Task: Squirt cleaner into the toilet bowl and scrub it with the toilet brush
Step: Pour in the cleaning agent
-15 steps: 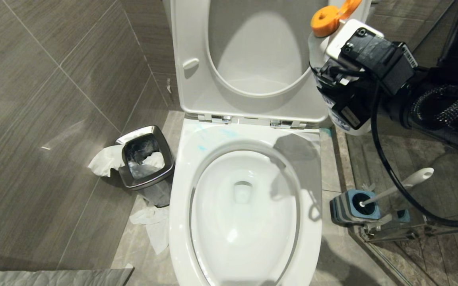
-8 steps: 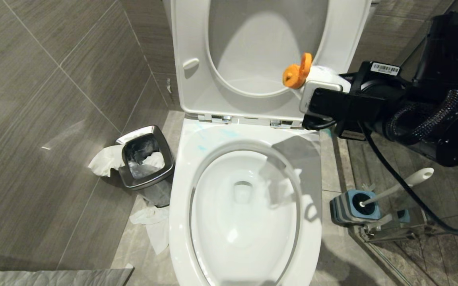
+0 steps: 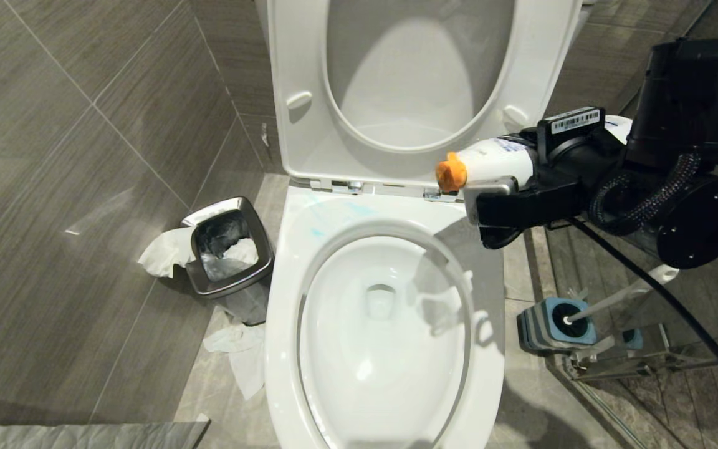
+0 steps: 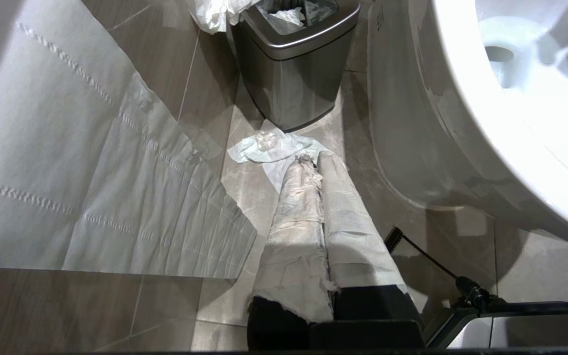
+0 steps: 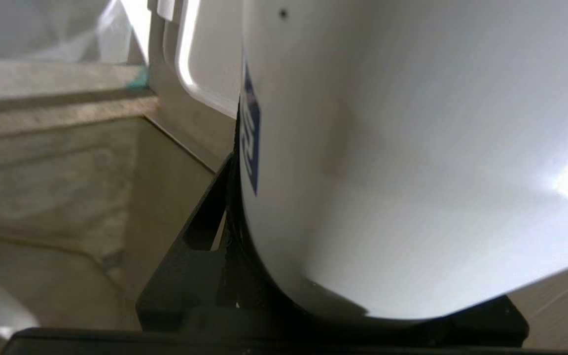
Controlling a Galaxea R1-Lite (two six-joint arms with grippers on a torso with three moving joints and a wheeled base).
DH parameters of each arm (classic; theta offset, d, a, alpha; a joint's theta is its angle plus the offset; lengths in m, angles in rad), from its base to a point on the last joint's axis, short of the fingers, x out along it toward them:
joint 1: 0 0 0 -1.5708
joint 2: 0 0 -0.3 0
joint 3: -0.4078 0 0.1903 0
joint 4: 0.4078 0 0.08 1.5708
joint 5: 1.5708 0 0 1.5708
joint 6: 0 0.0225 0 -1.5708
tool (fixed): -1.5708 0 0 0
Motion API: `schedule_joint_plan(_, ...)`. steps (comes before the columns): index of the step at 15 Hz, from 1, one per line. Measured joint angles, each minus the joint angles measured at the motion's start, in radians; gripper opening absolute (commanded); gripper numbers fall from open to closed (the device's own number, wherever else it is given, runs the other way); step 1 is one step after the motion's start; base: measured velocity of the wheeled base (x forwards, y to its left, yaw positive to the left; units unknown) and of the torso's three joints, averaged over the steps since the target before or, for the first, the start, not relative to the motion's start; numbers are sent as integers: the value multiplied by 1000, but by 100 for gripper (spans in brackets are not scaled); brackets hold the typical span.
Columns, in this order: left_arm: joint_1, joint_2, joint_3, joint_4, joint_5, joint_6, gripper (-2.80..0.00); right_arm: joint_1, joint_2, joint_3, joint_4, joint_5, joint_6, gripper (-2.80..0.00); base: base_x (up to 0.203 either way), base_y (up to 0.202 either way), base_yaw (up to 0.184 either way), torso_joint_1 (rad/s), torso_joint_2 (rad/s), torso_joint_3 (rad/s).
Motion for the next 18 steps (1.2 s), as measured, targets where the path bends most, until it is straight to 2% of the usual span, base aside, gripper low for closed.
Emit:
schedule_joint_plan(3, 0, 0, 0, 0, 0, 0, -280, 19, 8, 9, -123, 0, -200, -280, 0, 0, 0, 0, 0, 0)
schedule_joint_plan(5, 0, 0, 0, 0, 0, 0, -280, 40, 8, 38, -251, -2, -348, -280, 0, 0, 0, 0, 0, 0)
schedule_joint_plan(7, 0, 0, 0, 0, 0, 0, -280, 63, 8, 64, -330, -3, -429, -280, 0, 0, 0, 0, 0, 0)
schedule_joint_plan(13, 0, 0, 0, 0, -1, 0, -280, 98, 17, 71, -382, -2, -507, -280, 0, 0, 0, 0, 0, 0)
schedule_joint_plan(18, 0, 0, 0, 0, -1, 2, -280, 105, 27, 75, -409, -3, -508, -280, 0, 0, 0, 0, 0, 0)
